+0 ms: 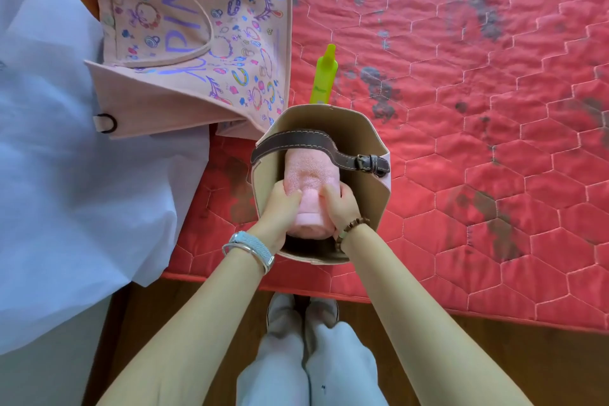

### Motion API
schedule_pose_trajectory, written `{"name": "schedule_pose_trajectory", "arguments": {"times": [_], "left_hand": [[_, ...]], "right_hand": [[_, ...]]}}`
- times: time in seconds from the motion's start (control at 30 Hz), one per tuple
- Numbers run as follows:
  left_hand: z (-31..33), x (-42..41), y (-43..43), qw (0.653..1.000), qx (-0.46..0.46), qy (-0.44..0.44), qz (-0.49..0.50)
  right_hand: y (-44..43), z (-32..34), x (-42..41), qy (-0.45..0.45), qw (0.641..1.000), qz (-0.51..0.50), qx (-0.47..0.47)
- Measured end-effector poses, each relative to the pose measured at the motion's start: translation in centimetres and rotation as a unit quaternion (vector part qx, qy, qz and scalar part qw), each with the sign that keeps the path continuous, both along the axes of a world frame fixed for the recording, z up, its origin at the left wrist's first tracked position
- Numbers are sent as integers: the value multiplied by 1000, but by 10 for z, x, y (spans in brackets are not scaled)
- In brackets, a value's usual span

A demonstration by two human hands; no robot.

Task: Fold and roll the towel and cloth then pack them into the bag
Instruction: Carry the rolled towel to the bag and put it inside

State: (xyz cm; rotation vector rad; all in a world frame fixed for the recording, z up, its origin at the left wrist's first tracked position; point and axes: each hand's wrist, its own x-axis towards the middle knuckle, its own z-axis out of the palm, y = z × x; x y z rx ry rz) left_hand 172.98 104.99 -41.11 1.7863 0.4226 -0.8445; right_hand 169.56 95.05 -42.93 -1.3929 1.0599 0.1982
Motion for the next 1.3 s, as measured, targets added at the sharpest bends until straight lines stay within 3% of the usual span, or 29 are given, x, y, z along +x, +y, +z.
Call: {"name": "schedule_pose_trajectory", "arguments": {"times": [0.17, 0.6, 0.77, 0.87, 1.0, 1.13, 1.3], "left_hand": [[-22, 7, -10, 999, 29, 20, 5], [-44, 9, -16, 996, 72, 56, -15], [-31, 3, -17, 999, 22, -21, 22], [-26, 3, -19, 997, -1, -60, 54], [-27, -1, -21, 996, -38, -40, 71], [-31, 4, -22, 996, -47, 7, 76], [-30, 12, -23, 996, -36, 38, 68]], "right_hand": [[-6, -19, 13, 93, 994, -13, 50], [-11, -30, 19, 209, 970, 117, 35], [3, -18, 12, 105, 993, 29, -46], [5, -12, 13, 51, 997, 28, -59], [1, -11, 14, 20, 999, 11, -43], [-3, -16, 18, 39, 997, -35, 57], [-8, -23, 21, 57, 996, -42, 58]]}}
